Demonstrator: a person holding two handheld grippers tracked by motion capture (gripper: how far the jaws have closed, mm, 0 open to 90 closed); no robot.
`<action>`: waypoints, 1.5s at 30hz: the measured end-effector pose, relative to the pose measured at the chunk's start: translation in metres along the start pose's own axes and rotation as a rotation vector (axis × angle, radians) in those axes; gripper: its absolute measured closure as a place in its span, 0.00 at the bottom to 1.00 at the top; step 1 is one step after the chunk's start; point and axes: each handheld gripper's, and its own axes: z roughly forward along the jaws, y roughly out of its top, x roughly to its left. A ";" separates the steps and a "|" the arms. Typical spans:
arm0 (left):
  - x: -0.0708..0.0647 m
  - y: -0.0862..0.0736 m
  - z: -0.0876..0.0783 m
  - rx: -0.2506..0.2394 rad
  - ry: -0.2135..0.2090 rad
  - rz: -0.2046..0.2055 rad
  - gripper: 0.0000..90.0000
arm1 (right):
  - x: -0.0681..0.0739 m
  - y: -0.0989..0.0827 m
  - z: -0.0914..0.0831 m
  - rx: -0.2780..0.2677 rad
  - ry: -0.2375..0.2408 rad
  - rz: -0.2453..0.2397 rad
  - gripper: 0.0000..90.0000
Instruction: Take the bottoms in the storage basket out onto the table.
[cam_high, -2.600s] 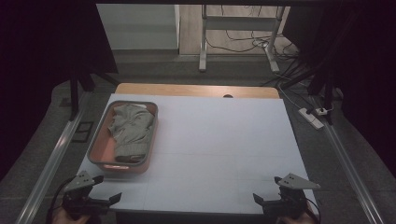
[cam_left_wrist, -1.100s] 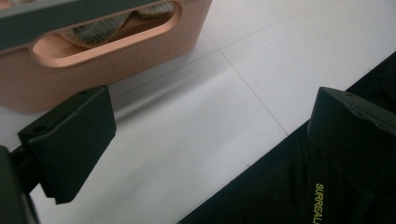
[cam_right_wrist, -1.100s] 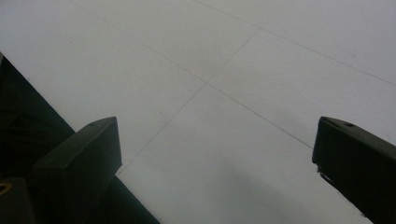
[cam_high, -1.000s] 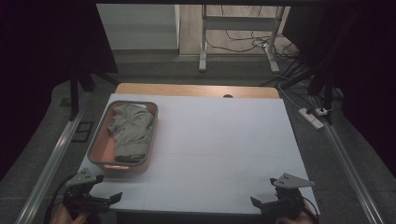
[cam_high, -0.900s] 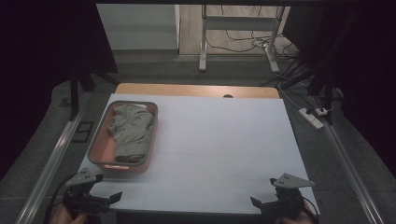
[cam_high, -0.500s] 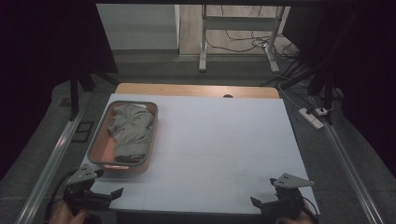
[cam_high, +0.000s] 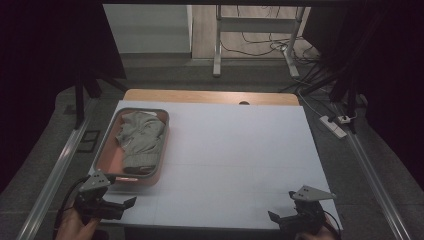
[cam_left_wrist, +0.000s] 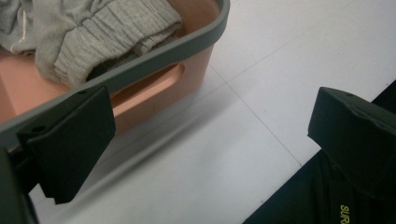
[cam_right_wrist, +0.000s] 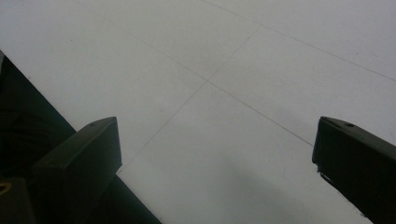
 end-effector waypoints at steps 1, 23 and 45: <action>0.000 0.001 0.000 0.001 -0.001 0.000 0.01 | 0.000 0.000 0.000 0.001 0.001 -0.001 0.02; 0.014 0.020 0.012 0.024 -0.014 0.001 0.01 | 0.000 0.000 0.001 0.012 0.002 -0.001 0.02; 0.024 0.042 0.029 0.077 -0.002 0.041 0.00 | 0.000 0.001 0.003 0.027 0.005 -0.008 0.02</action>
